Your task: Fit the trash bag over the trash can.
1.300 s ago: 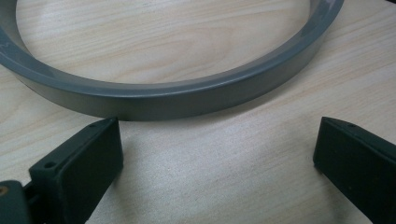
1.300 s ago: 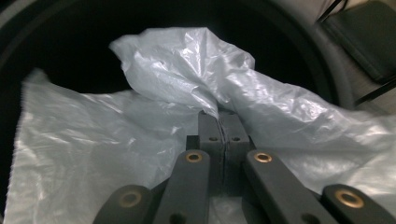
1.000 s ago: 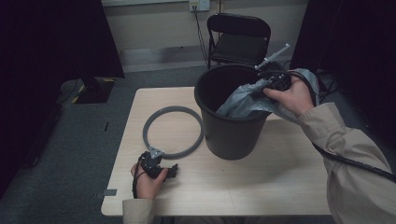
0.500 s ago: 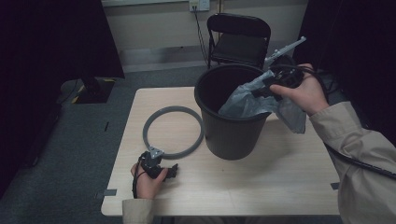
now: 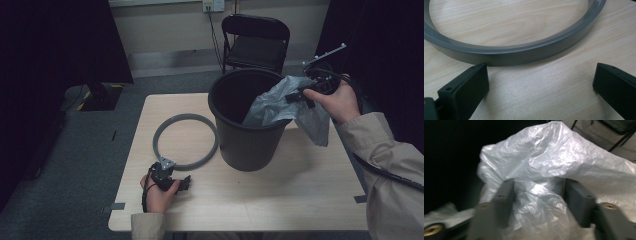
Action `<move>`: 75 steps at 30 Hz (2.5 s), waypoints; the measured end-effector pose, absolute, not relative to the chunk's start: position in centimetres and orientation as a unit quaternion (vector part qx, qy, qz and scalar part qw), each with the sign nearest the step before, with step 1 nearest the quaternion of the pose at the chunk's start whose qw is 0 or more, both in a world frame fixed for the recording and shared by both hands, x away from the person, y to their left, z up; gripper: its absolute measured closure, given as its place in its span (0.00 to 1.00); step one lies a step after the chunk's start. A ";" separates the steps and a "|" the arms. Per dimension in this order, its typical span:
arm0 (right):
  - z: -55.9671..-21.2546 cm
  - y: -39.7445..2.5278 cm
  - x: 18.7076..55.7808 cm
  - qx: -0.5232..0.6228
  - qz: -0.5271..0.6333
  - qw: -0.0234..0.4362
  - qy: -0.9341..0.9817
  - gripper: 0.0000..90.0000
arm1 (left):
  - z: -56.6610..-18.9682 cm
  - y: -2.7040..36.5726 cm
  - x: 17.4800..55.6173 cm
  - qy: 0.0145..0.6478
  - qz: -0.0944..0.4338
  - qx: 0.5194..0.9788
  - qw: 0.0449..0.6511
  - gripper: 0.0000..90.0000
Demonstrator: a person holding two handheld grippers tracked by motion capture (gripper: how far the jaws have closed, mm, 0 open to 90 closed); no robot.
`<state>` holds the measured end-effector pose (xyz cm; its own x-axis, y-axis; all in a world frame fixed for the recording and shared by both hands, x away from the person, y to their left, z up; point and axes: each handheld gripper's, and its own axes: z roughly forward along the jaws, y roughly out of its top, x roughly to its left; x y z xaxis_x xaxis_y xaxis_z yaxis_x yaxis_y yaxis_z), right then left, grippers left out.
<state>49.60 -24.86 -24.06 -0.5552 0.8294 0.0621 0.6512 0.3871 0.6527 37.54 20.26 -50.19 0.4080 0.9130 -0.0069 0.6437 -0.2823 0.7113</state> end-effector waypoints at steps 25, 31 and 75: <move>-19.7 -25.0 47.7 0.423 0.386 0.197 0.796 0.99 | -50.2 20.2 37.5 0.504 0.206 0.773 0.325 0.00; -19.7 -22.4 47.0 0.384 0.381 0.179 0.822 1.00 | -50.2 20.2 37.6 0.504 0.206 0.773 0.326 0.00; -25.0 -25.1 49.0 0.470 0.309 0.159 0.811 0.57 | -50.2 20.0 37.6 0.495 0.200 0.779 0.329 0.00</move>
<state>48.98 -25.11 -25.04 -0.5071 0.8612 0.0336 0.6651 0.3663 0.6507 37.62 20.04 -50.20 0.4290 0.9032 -0.0140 0.6393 -0.2927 0.7111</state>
